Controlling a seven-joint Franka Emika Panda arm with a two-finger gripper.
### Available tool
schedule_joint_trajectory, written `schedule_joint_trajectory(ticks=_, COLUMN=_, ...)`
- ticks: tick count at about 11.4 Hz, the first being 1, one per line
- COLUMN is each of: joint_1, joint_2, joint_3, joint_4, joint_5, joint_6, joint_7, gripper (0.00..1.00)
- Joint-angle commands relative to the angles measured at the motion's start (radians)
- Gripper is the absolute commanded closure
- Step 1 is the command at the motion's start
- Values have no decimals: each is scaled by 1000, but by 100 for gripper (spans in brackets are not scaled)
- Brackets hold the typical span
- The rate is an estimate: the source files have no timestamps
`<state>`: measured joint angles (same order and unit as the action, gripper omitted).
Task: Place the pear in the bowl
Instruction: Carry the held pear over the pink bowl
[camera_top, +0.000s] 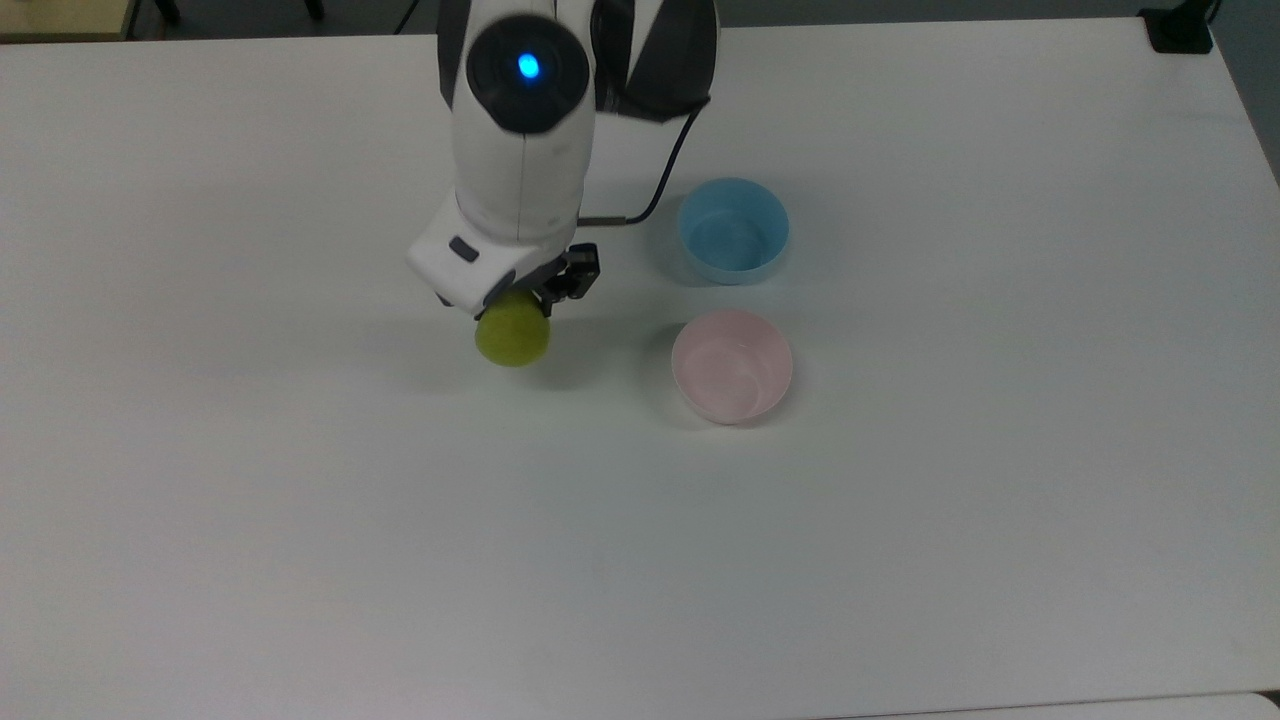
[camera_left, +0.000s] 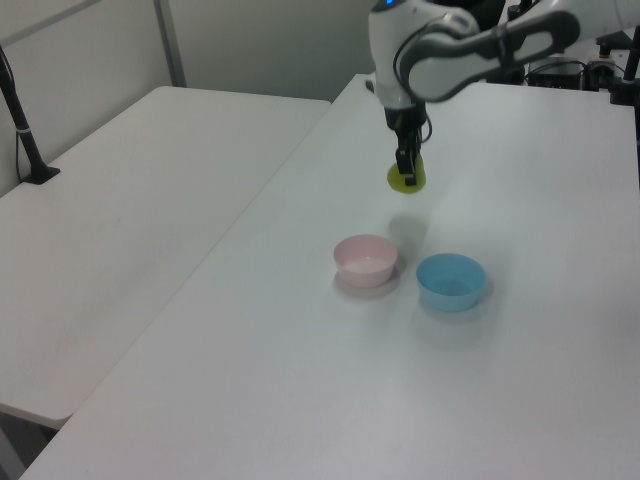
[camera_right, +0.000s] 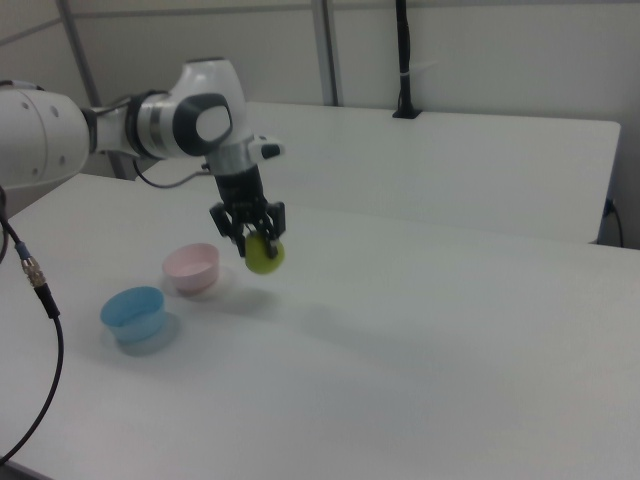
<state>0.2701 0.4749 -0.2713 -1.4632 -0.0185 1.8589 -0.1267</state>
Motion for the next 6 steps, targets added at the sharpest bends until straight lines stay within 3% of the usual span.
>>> schedule_joint_trajectory(ticks=1, joint_1=110, joint_2=-21, joint_3=-66, joint_4=58, joint_5=100, joint_6=-53, joint_7=1, gripper=93)
schedule_joint_trajectory(ticks=3, joint_1=210, joint_2=4, joint_3=-112, joint_4=76, joint_5=150, joint_6=-41, joint_7=62, gripper=92)
schedule_joint_trajectory(ticks=6, joint_1=297, joint_2=71, joint_3=-114, joint_4=98, joint_5=152, joint_6=0, joint_7=143, gripper=89)
